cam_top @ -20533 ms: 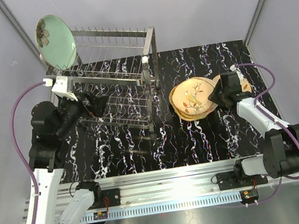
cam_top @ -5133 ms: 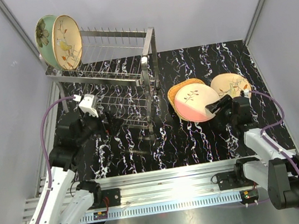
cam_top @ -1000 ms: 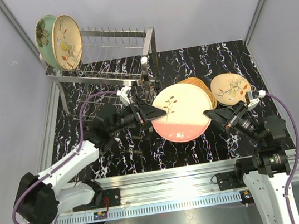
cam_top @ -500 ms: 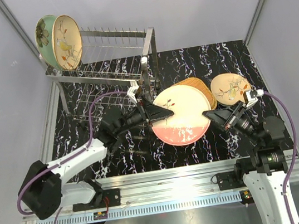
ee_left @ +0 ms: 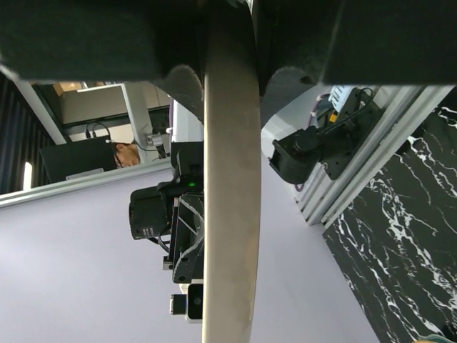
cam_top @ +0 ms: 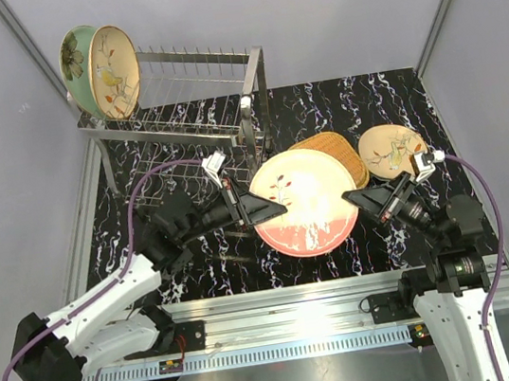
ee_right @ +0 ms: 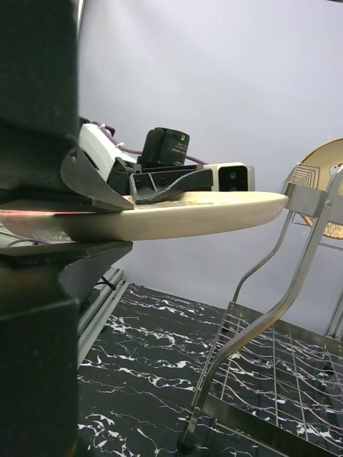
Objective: Load the plates into the dish rack
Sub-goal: Pass the plate from the right arm to the left
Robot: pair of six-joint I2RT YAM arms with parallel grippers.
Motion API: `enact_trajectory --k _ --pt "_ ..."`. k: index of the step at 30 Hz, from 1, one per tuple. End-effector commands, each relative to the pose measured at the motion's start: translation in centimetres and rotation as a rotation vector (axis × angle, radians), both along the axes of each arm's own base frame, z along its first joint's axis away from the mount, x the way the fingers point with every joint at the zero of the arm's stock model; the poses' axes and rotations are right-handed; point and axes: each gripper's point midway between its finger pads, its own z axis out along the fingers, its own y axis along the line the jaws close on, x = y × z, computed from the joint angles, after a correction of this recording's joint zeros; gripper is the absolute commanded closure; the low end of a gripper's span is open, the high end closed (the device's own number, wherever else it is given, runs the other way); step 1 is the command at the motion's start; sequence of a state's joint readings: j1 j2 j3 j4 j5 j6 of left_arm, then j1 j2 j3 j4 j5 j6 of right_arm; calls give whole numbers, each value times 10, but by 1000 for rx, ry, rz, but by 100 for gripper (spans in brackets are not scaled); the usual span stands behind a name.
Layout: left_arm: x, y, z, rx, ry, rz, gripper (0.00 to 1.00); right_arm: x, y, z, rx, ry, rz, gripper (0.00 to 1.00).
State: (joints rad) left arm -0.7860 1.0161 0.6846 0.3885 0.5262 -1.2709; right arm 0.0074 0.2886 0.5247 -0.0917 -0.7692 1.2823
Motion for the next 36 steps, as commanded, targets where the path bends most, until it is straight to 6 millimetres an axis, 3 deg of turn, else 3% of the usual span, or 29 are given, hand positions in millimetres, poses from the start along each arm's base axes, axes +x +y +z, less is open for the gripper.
enact_trajectory --k 1,5,6,10,16,24,30,31,33,34,36 --pt "6 8 32 -68 -126 69 100 -5 0 21 8 -64 -1 100" --pt "3 4 35 -85 -113 34 100 -2 1 23 1 -71 7 100" --pt "3 4 37 -91 -118 36 100 0 0 23 -8 -78 4 86" --pt "3 9 47 -82 -145 57 100 3 -1 27 -23 -89 -6 59" --pt "4 22 55 -54 -179 127 100 8 0 24 -25 -75 -5 38" --pt "14 31 54 -24 -201 187 100 13 0 21 -24 -60 -4 31" --pt "19 47 80 53 -339 248 100 20 -5 38 -106 -109 -56 24" --pt "19 51 93 56 -388 264 100 22 -6 39 -117 -112 -61 24" --pt "23 60 91 130 -408 307 100 27 -9 47 -141 -128 -90 24" --pt "24 67 105 150 -468 335 100 28 -10 50 -144 -137 -95 24" --pt "29 80 106 222 -492 397 100 34 -11 51 -150 -141 -104 24"
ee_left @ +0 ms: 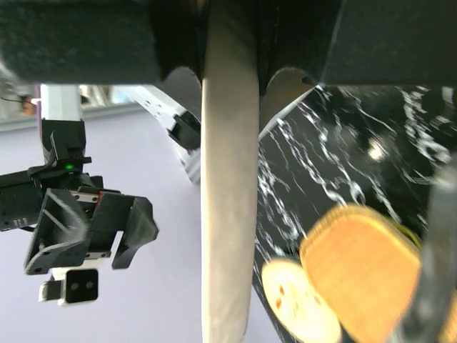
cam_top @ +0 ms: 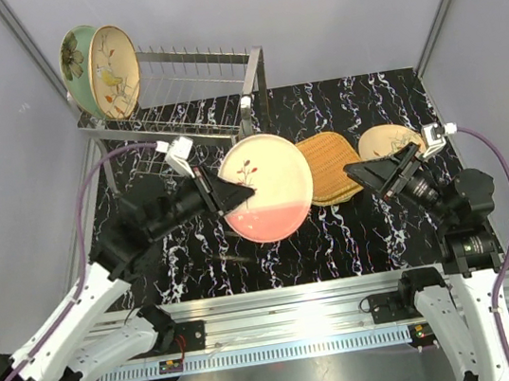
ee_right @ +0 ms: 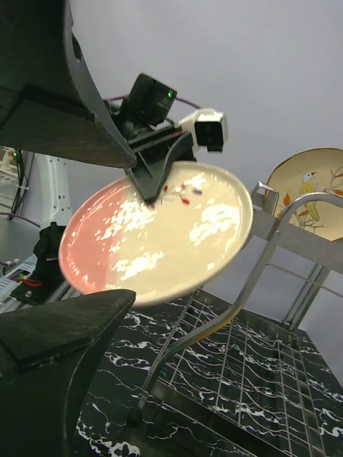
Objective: Load the plates into the dish rack
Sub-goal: Pass the plate from the right arm to the left, then insert the plate into the dish rack
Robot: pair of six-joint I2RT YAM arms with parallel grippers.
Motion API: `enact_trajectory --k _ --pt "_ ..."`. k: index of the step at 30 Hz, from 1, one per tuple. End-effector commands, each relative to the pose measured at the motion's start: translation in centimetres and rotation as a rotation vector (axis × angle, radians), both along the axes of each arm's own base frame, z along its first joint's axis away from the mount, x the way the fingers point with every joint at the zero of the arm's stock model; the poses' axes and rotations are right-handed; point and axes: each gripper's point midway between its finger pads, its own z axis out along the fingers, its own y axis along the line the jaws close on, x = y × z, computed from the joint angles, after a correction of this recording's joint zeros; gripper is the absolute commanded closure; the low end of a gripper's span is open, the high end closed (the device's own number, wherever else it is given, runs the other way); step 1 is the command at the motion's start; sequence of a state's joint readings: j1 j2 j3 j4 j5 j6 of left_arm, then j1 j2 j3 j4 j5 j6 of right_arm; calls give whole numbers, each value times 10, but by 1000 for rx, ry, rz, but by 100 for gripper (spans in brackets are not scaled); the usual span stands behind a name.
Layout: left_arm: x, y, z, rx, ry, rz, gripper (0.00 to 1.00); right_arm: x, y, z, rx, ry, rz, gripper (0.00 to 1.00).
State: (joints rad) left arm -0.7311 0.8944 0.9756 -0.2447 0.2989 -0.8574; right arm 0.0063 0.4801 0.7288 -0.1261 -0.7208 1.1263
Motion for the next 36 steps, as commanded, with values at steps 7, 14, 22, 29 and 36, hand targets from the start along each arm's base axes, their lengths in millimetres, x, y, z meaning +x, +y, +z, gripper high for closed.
enact_trajectory --k 7,14,22,29,36 --pt "-13 83 169 59 -635 223 100 21 -1 3 -47 -50 -8 24" --pt "-11 111 216 167 -832 324 100 37 2 -9 -52 -33 22 24" --pt "54 127 248 349 -879 577 100 53 8 -19 -57 -12 76 25" --pt "58 130 299 358 -1027 615 100 56 13 -23 -77 -20 135 25" --pt "90 143 297 360 -1016 590 100 67 13 -32 -100 -16 139 25"
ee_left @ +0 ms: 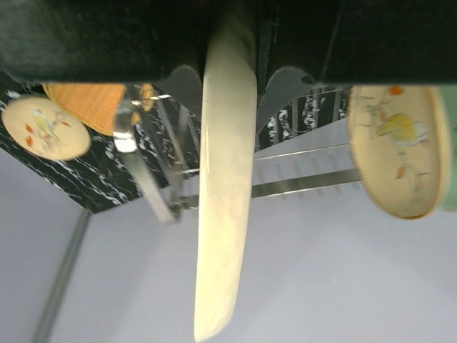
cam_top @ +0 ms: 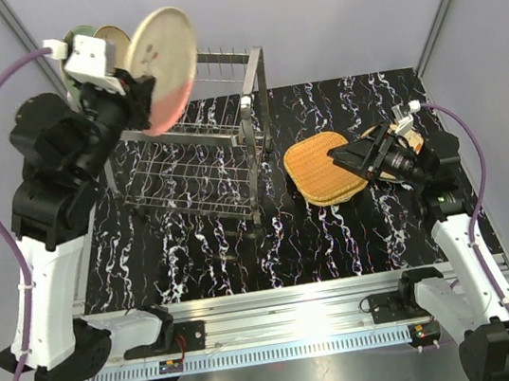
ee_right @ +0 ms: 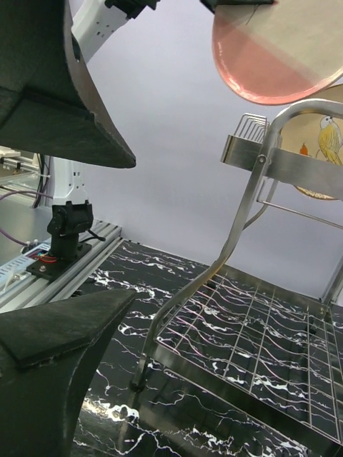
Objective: Load the plates into the dish rack
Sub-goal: Insert the plate into the dish rack
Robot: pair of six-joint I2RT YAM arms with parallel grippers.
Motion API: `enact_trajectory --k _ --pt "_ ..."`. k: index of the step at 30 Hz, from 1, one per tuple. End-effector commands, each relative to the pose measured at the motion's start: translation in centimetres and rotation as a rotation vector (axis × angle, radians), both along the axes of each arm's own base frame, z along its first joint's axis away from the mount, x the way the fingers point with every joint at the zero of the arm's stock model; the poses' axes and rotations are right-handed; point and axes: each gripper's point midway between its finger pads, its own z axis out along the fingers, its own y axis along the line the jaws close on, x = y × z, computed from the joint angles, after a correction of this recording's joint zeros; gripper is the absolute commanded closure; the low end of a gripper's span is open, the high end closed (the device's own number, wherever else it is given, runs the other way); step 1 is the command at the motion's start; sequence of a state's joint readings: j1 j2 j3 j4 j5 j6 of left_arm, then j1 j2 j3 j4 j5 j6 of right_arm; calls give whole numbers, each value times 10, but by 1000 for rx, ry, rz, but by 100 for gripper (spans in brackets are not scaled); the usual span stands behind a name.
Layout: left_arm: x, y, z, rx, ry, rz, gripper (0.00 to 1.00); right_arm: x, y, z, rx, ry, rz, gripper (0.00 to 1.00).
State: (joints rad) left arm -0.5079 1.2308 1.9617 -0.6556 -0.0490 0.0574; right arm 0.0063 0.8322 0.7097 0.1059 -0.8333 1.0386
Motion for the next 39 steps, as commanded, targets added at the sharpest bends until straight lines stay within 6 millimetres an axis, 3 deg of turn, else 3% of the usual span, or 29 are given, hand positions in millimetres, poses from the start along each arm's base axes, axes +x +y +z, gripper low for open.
enact_trajectory --k 1,19,30,39 --pt "-4 23 78 -141 -228 -34 100 0 3 11 -26 -94 40 25" --pt "68 80 73 -89 -229 13 100 15 5 -14 -43 -53 71 25" --pt "93 88 53 -34 -239 38 100 25 5 -20 -51 -29 67 25" --pt "115 107 37 25 -208 142 100 31 5 -28 -53 -5 70 25"
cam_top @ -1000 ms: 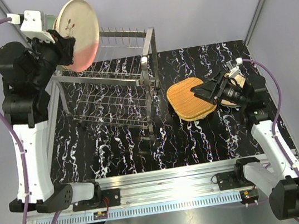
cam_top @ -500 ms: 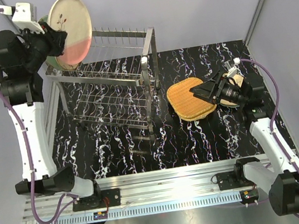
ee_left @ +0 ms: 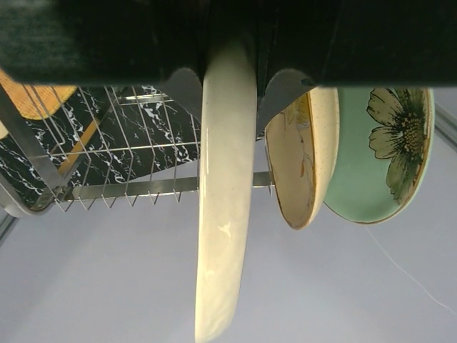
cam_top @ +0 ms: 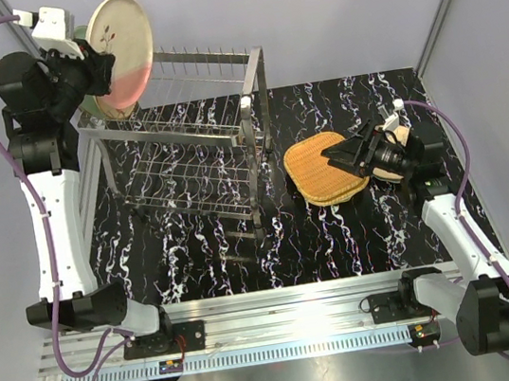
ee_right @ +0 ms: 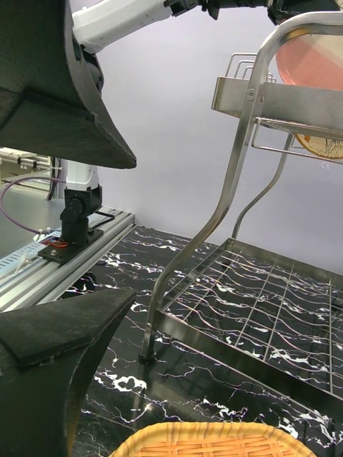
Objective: Load the plates into the dish rack
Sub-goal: Insert the plate into the dish rack
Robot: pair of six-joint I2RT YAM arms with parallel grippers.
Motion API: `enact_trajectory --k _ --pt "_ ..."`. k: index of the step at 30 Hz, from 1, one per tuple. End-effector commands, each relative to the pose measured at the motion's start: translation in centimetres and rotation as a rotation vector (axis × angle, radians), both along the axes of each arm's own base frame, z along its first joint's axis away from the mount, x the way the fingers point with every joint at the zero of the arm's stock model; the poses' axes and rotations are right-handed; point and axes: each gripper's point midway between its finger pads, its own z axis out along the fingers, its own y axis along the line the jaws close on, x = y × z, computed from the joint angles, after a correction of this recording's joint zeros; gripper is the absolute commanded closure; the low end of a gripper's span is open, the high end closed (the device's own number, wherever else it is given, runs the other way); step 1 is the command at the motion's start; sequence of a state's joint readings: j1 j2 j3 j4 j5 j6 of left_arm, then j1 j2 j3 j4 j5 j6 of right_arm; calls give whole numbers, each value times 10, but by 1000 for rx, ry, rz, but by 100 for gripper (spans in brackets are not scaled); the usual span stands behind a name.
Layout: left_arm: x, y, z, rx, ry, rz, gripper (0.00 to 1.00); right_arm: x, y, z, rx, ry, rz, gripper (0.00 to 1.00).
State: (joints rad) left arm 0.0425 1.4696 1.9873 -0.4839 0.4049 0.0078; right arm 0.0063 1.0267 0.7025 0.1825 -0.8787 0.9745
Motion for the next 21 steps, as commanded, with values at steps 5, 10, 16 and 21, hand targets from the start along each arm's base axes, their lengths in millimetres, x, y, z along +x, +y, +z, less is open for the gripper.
enact_trajectory --k 5,10,16,21 --pt "-5 12 59 70 -243 62 100 1 0 11 -18 -77 13 25" --pt "-1 16 50 93 -227 83 100 2 1 10 -20 -73 15 25" --pt "8 19 30 126 -190 90 100 4 1 8 -19 -59 16 25" --pt "11 19 23 137 -182 84 100 4 0 8 -23 -61 15 25"
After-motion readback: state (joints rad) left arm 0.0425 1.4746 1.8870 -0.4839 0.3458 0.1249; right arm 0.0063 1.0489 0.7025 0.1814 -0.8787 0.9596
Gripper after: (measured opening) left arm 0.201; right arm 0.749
